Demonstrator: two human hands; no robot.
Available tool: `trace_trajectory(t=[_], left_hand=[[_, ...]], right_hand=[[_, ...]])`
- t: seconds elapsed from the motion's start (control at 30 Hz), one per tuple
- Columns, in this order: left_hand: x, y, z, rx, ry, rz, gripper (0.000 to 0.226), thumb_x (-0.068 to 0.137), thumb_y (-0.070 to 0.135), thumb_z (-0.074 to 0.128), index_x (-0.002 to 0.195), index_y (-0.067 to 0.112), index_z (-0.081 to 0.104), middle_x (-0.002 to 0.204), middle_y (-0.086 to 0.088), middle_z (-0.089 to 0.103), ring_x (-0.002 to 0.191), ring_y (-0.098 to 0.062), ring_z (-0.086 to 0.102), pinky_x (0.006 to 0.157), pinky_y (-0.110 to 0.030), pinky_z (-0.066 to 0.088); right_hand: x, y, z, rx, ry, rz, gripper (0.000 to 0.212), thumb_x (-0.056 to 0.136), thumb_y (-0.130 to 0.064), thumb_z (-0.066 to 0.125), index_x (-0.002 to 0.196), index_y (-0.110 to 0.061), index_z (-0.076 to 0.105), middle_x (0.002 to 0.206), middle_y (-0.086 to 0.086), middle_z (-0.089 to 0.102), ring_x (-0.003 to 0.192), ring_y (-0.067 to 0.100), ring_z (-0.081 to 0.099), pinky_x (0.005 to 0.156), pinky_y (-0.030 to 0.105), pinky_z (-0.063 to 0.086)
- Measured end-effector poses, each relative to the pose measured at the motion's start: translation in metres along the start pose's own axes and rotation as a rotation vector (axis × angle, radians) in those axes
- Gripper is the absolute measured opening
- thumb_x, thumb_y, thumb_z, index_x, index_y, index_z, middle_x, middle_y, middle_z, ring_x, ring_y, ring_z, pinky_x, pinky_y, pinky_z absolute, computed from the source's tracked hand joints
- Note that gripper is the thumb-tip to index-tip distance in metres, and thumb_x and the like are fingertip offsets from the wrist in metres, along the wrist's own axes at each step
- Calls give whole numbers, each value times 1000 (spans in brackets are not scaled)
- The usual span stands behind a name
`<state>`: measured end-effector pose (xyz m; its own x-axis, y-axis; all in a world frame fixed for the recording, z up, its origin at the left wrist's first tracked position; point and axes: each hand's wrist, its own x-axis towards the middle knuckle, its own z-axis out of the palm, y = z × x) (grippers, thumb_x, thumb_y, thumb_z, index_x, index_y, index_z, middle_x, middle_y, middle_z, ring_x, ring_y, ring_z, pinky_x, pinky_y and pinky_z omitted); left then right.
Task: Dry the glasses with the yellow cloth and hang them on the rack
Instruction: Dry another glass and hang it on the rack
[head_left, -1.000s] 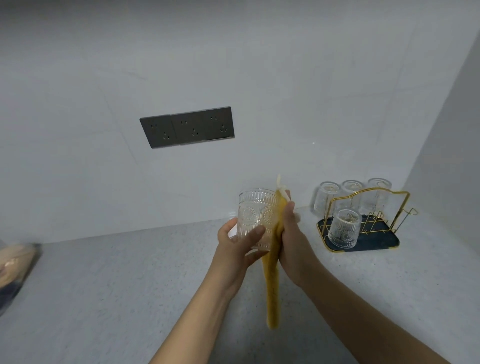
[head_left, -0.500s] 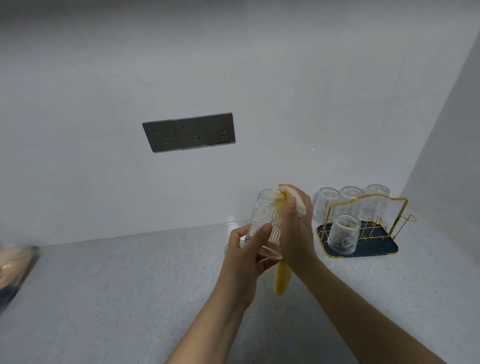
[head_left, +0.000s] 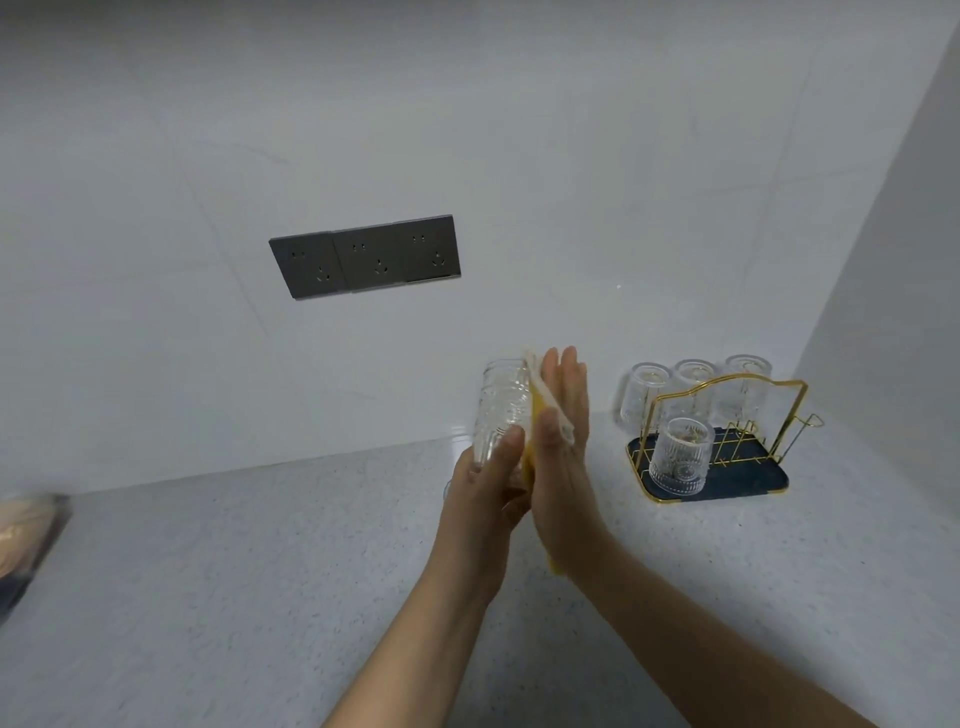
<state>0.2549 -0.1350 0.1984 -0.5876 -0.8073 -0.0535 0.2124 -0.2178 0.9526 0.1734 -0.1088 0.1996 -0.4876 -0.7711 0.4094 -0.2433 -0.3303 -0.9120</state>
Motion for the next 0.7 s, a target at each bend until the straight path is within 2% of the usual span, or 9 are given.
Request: trace_trajectory(t=[0.1, 0.2, 0.27, 0.3, 0.4, 0.47, 0.57, 0.63, 0.7], left_hand=[[0, -3, -3, -50, 2, -44, 52, 78, 47, 61, 114, 10, 67, 92, -7, 74, 87, -21, 70, 73, -29, 56], [-3, -7, -2, -86, 12, -109, 51, 73, 46, 68, 105, 7, 69, 93, -14, 73, 86, -26, 70, 80, -36, 56], [-3, -6, -3, -108, 29, -141, 47, 79, 47, 70, 105, 7, 71, 98, -18, 72, 87, -29, 70, 79, -36, 57], [-1, -5, -4, -129, 38, -157, 45, 80, 47, 69, 103, 9, 73, 101, -20, 71, 90, -31, 69, 80, -38, 58], [1, -5, -8, -88, 45, -155, 52, 80, 50, 69, 108, 7, 73, 115, -28, 66, 106, -40, 64, 98, -49, 48], [1, -6, -10, -47, 45, -162, 62, 76, 52, 72, 107, -1, 69, 110, -35, 62, 97, -41, 64, 95, -48, 49], [0, -9, -11, -133, -7, -223, 44, 81, 44, 68, 98, 4, 71, 98, -27, 64, 86, -34, 65, 85, -44, 55], [0, -6, -12, -190, -54, -295, 49, 83, 46, 65, 110, 5, 67, 108, -26, 65, 96, -38, 63, 92, -49, 53], [0, -1, -9, -168, -50, -324, 59, 83, 49, 64, 122, 5, 59, 115, -27, 65, 102, -41, 63, 97, -52, 50]], right_hand=[[1, 8, 3, 20, 42, 13, 55, 82, -72, 19, 134, -62, 7, 157, -12, 7, 144, 6, 8, 117, 40, 15], [26, 4, -14, 411, 40, 365, 83, 71, -78, 34, 142, -34, 31, 147, 8, 38, 132, 24, 42, 107, 47, 37], [26, 3, -14, 481, 19, 508, 83, 77, -78, 33, 133, -18, 46, 127, 16, 57, 113, 31, 58, 91, 46, 51], [20, 3, -10, 445, 34, 483, 81, 79, -77, 33, 135, -20, 43, 131, 15, 54, 116, 28, 57, 92, 46, 51], [-8, 9, 9, 304, 95, 264, 73, 81, -71, 34, 144, -43, 11, 157, -6, 13, 141, 11, 21, 114, 37, 26], [-4, 9, 7, 303, 98, 238, 69, 86, -66, 33, 145, -39, 10, 157, -4, 13, 140, 8, 22, 112, 34, 26], [20, 0, -18, 428, 98, 499, 71, 87, -68, 28, 130, -15, 49, 123, 16, 60, 109, 28, 61, 91, 45, 50], [28, -8, -32, 481, 61, 600, 70, 90, -65, 23, 106, -10, 65, 95, 15, 71, 88, 29, 70, 79, 42, 55], [28, -3, -37, 464, 119, 595, 70, 90, -65, 24, 102, -10, 67, 92, 14, 73, 85, 29, 70, 77, 42, 56]])
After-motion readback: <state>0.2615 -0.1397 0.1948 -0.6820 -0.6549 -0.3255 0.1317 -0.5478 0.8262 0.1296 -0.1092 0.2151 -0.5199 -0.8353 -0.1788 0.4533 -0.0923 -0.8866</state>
